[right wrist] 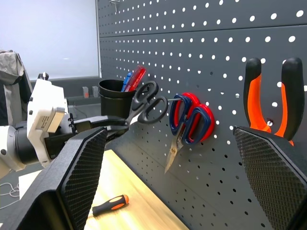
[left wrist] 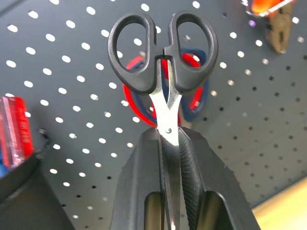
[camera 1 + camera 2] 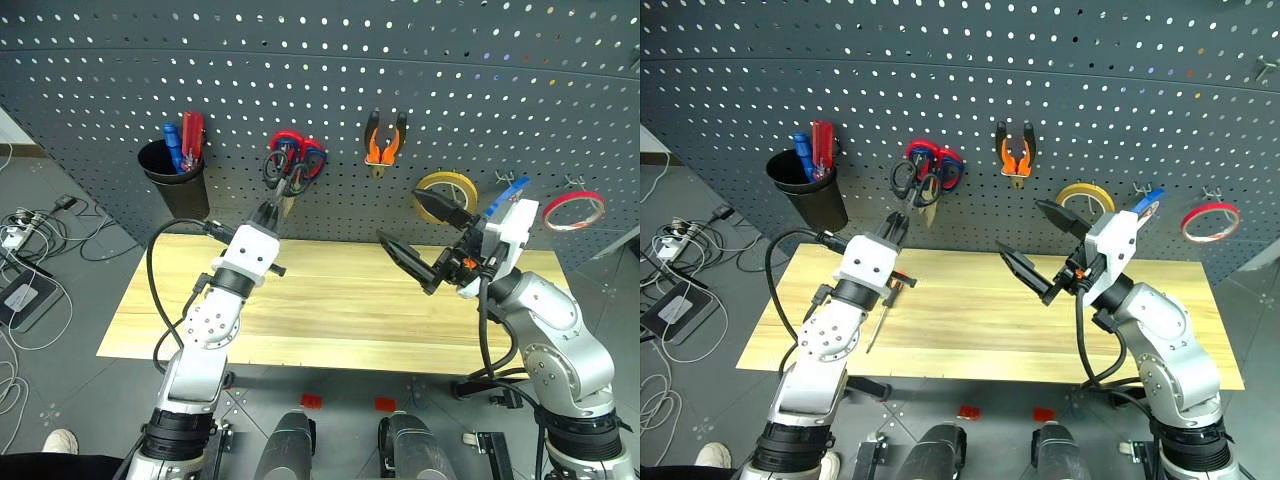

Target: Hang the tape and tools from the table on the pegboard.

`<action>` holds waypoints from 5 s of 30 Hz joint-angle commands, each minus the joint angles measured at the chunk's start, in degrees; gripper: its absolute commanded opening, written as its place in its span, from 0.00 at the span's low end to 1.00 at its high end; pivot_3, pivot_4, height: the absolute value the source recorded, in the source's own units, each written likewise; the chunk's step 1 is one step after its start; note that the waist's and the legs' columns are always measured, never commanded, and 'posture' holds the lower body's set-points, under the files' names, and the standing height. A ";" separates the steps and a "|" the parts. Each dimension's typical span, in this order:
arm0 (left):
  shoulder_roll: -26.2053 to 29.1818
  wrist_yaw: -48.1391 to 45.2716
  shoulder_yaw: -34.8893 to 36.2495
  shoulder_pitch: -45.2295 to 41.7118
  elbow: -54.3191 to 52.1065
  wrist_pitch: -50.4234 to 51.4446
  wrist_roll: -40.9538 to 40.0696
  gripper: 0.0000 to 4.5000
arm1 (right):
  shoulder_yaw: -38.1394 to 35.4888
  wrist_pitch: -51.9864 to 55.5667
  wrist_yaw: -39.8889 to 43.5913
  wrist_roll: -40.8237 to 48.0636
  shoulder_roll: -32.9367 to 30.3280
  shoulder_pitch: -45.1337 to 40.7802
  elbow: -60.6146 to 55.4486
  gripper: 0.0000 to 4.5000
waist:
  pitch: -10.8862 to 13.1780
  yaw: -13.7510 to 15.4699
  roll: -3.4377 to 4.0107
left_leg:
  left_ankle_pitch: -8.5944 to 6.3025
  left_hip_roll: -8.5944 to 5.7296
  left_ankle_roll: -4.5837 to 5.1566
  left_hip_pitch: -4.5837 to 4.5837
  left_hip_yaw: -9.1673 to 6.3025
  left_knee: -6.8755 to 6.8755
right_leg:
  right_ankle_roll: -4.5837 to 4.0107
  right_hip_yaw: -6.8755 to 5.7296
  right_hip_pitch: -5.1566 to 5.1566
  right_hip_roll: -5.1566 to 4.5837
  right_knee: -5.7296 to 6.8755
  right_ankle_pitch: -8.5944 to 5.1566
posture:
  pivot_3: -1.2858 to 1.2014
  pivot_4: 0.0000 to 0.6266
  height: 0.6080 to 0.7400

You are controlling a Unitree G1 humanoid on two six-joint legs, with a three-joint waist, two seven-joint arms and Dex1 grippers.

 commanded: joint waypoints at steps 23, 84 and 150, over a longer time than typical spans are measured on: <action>-3.00 -1.37 0.31 -0.52 -0.96 6.78 -2.84 0.66 | 0.08 0.50 -0.32 -0.78 -1.03 0.37 -1.51 1.00 | -0.07 -0.10 0.00 | -0.01 0.01 0.02 0.05 0.01 0.06 | 0.00 0.03 0.04 0.03 0.06 0.00 | 0.54 0.29 1.00; 9.63 -14.18 8.29 -16.63 31.72 35.96 -15.70 0.15 | 14.14 12.42 4.81 -6.12 2.22 -10.20 8.62 1.00 | 12.22 -1.32 -0.13 | -0.28 0.15 0.51 0.18 -0.10 0.24 | -0.04 0.15 -0.24 0.10 0.86 -0.03 | 0.55 0.74 1.00; 9.11 10.67 11.28 -30.57 8.94 11.88 3.90 0.15 | 2.15 10.38 -10.56 6.50 11.72 -15.38 -1.17 1.00 | 2.48 0.11 -0.53 | 0.09 0.04 -0.15 -0.10 -0.13 0.12 | -0.06 -0.24 -0.20 0.04 0.56 0.01 | 0.57 0.31 1.00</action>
